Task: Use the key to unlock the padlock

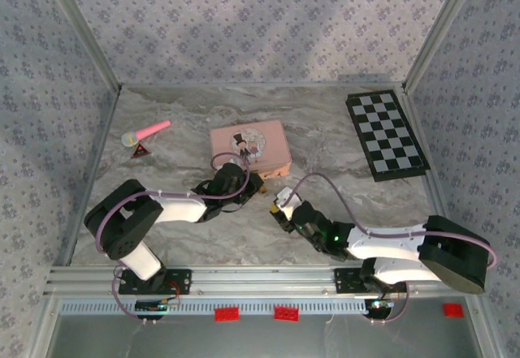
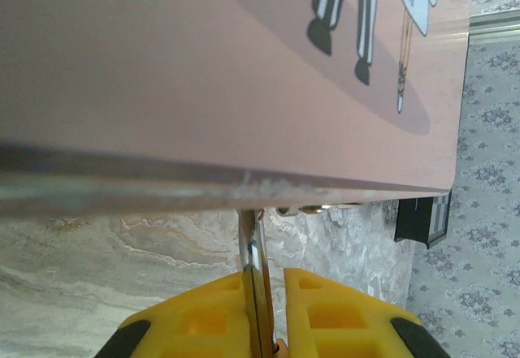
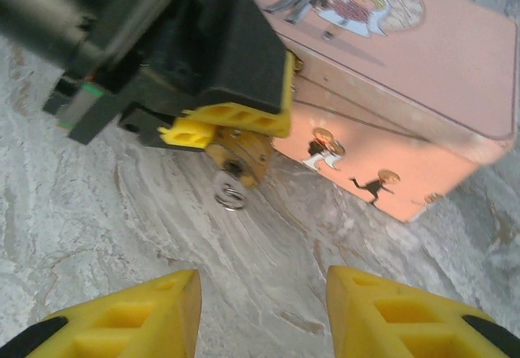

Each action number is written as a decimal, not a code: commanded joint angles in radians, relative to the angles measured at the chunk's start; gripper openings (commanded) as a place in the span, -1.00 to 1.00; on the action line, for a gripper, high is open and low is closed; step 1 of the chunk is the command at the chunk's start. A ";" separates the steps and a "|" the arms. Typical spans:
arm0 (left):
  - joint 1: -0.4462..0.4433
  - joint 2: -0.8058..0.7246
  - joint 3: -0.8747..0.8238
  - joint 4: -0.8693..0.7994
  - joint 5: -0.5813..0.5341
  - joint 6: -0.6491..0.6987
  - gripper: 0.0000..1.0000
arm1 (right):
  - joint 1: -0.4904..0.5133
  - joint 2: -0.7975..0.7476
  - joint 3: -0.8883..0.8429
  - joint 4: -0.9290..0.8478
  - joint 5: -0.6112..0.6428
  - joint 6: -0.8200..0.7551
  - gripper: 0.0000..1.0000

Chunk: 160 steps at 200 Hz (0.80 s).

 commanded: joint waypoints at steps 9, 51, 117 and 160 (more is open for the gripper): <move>-0.013 -0.002 0.003 0.071 0.070 -0.081 -1.00 | 0.062 0.083 0.005 0.129 0.075 -0.192 -0.10; -0.031 0.012 0.015 0.070 0.070 -0.082 -1.00 | 0.091 0.169 0.033 0.183 0.133 -0.242 -0.16; -0.048 0.020 -0.002 0.102 0.063 -0.102 -1.00 | 0.074 0.195 0.020 0.212 0.145 -0.224 -0.35; -0.058 0.022 0.003 0.098 0.060 -0.102 -1.00 | 0.073 0.232 0.033 0.246 0.153 -0.229 -0.33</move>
